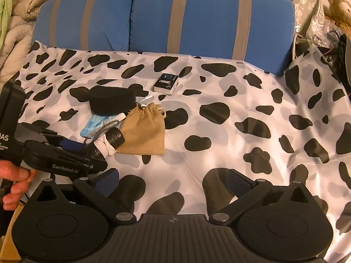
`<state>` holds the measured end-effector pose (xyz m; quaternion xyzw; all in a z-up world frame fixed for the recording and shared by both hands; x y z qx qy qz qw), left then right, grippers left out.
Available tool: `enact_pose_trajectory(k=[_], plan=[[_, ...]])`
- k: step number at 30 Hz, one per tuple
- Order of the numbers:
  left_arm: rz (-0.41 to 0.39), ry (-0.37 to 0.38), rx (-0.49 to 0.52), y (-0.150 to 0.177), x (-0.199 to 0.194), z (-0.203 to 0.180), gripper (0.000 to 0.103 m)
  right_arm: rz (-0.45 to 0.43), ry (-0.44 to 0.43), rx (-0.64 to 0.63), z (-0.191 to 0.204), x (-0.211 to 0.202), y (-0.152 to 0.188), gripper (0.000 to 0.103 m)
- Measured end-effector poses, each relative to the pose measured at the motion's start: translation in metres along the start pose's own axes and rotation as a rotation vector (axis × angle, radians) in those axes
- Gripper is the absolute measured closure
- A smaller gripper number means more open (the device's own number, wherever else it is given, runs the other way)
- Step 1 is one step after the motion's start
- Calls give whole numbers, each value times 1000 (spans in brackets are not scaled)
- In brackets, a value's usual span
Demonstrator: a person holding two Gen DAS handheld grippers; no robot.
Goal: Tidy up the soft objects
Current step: 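Grasp the black bag-wrapped roll with the white strap using the left tool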
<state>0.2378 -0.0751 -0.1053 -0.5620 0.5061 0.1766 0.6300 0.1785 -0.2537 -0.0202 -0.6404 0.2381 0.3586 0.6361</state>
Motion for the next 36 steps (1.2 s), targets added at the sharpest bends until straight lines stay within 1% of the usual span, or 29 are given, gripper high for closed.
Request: enact_pose_trajectory(k=[3,5,6,9,12,17,22,27,31,36], plan=[[-3,-1,0,-2,5,-1,48,3,3,4,-3,0,1,0],[-3,-20,12,-2,6,-2,59,4,4,8,-4,0,2,0],[1,-30,22,-3,7,-2,60,5,6,11,-5,0,2,0],[5,-42,39,-4,4,-6,61,10,11,19,-7,1,2,0],[-9,-37,53,-5,-4,-9,61,15,11,23,-7,3,2,0],[-50,-14,48,-9,-19,-11,62,18,12,6,-2,6,1,0],[-102,-12,45,-12,-39,-9,62,26,9,5,1,11,1,0],[-148,-45,24,-16,-59,3,62,34,-7,16,7,16,-1,0],[-180,-93,22,-16,-73,14,62,41,-11,-3,14,25,-5,0],[-191,-120,-11,-15,-85,29,62,58,-20,-6,21,41,-12,0]])
Point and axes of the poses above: each gripper's, at about its wrist camera, not at the fingertips, and x roughly the way its jaws point, z to its left, y to its underside, the point moved 4 cm from there along x, roughly the way its jaws point, and after that the axes turned 3 degrees about x, right-handed, at the moved point
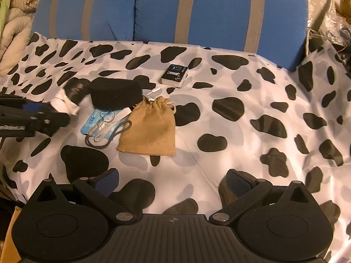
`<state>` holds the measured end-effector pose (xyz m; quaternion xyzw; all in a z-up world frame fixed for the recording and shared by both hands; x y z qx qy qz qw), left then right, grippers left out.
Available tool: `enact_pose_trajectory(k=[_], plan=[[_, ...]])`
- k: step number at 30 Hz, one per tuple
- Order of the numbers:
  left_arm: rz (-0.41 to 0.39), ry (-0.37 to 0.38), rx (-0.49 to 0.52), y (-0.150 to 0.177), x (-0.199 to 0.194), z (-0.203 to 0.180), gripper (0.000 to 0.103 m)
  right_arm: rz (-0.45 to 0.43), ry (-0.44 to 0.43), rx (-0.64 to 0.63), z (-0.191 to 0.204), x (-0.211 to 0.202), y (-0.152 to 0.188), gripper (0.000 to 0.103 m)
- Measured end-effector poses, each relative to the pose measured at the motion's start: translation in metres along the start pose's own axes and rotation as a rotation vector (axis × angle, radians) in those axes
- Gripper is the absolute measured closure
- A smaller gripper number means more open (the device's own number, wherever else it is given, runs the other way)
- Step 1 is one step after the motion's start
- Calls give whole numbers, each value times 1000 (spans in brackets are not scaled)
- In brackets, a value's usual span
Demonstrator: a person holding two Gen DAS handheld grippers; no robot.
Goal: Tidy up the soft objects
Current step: 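Grasp the black bag-wrapped roll with the white strap using the left tool, then grasp the burlap drawstring pouch with the right tool while the left tool holds the roll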
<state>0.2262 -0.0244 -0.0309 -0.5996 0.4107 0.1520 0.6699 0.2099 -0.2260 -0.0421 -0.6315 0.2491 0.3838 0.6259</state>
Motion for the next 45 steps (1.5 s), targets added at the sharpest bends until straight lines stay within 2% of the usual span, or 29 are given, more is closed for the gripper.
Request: enact_pose_trajectory(k=[4,20,25,36,38,41,43,45], plan=[[-1,-16,-22,-1,-6,11,62,12,-9,2,3,13,-6,0],[-32,42,-55,-11,-30,21,62,35,-22,32,10,66,-29,2],[-31,54,-53,-13,-29,20,62,48,-10,28,9,87,-35,11],[-9,64,-45,-13,-23,18,62,80,-12,10,13,119,-42,17],[-2,62,-42,-13,-21,18,62,96,-14,1,14,125,-39,23],[1,70,-38,-12,-20,16,62,99,-40,-24,20,125,-37,40],[2,75,-32,-12,-20,15,62,103,-46,-42,25,122,-36,68],[4,74,-26,-12,-19,14,62,102,-39,-54,26,120,-36,85]])
Point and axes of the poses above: each gripper's, at about its wrist camera, not at the fingertips, and x roughly the way its jaws point, z to its left, y to its underside, the point moved 4 cm from there along x, roughly the way its jaws point, and after that the axes turned 3 degrees about x, right-handed, at the moved point
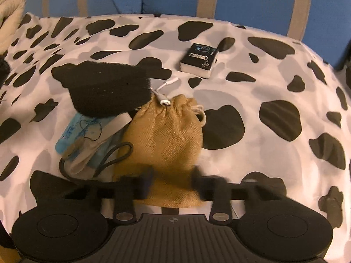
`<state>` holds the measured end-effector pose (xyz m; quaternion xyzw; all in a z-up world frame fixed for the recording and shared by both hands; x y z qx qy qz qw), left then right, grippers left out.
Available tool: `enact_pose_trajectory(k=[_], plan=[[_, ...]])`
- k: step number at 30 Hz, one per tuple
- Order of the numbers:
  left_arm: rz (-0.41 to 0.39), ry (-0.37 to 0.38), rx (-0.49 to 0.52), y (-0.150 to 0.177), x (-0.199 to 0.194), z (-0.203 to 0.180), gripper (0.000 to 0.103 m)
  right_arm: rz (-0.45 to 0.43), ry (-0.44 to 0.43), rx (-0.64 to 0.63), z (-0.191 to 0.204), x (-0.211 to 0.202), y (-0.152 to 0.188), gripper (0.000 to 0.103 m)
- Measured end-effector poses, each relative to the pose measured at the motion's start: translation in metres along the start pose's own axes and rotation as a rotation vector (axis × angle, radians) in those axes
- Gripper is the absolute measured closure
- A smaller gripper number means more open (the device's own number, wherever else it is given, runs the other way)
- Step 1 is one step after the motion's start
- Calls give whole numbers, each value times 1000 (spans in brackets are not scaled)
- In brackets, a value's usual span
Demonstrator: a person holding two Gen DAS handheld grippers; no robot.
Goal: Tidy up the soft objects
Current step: 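Grasp the burlap drawstring pouch with the right tool while the left tool holds the roll, then carry the roll in the left tool and pouch in the right tool over the cardboard box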
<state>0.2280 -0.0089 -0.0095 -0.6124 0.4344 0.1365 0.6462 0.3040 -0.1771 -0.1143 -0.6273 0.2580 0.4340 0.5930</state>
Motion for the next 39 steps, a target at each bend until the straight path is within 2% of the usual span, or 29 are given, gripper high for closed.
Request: enact_pose_trajectory(k=[1,3,7,12,25,39], plan=[[1,0,1,0,0,0,62,-1,5,6,-1,-1,1,91],[3,-1,2,1,1,0,62,-7,25,15,-3,-3,2,95],[-1,-5,6,1,1,-1,62,-31,82,15,-11,-12,2,97],[-4,-12,6,0,2,-3,62,-63,91,38,-21,-31,4,97],[-23,-15,24,3,1,-9,62,-147,27,78,-25,-91,13,97],[-33,-5,24,18,-15,-23,62,-199,-74,100,-20,-151,47,97]])
Point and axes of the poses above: each gripper's, at about its wrist camera, not at the fingertips, and x roughly the way its jaws point, z to its left, y to its underside, the point moved 4 cm from there along x, roughly the way its jaws point, and after that the axes turned 3 degrees about x, right-handed, at the moved point
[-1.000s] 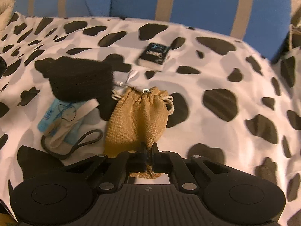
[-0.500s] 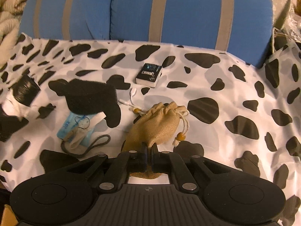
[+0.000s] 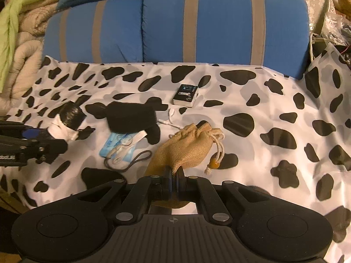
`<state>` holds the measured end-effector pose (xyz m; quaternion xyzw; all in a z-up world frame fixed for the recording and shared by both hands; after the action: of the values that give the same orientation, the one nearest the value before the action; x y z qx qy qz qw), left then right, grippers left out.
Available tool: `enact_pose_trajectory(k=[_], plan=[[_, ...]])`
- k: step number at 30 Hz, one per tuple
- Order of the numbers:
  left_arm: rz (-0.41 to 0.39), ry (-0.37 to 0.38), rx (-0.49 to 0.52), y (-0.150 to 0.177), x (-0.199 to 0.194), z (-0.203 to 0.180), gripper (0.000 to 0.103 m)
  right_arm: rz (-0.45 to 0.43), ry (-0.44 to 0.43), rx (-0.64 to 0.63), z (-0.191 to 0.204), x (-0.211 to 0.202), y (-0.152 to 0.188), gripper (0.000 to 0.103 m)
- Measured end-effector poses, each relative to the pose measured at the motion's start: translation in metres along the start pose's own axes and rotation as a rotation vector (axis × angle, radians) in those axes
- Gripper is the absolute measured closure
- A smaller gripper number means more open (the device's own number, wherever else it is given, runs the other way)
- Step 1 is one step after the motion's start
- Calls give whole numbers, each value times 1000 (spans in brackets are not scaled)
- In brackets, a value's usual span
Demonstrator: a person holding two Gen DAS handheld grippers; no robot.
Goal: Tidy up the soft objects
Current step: 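Carry the roll in the left tool and pouch in the right tool over the cardboard box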
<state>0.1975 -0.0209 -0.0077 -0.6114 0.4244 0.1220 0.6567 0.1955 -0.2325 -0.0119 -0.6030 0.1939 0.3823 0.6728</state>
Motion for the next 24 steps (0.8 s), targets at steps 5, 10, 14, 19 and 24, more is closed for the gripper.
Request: enact_pose_trajectory(k=[5,10,14,19,24], plan=[[7,-2,-13,10,-8,-4,62,-1,-34,-3,5,-18,13,97],[21,-1,-15,23,-16,-11,62,4,-69,-27,16,-34,25,97],[35,1,-19,37,-25,-15,62,12,-91,-45,25,-46,37,97],[56,15,-16,53,-36,-23,62,22,-117,-62,32,-61,52,97],[80,26,2,65,-40,-32,62,24,-143,-86,44,-74,64,97]])
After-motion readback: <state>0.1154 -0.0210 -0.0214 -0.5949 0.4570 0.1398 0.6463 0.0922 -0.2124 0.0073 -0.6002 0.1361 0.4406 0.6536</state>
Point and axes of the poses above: each gripper's, at about its wrist camera, not at the fingertips, and x roughly the way its jaws point, z to its left, y to its underside, the point moved 4 cm from there along x, roughly the way its jaws point, and after that the axes turned 3 degrees about x, right-handed, at the moved point
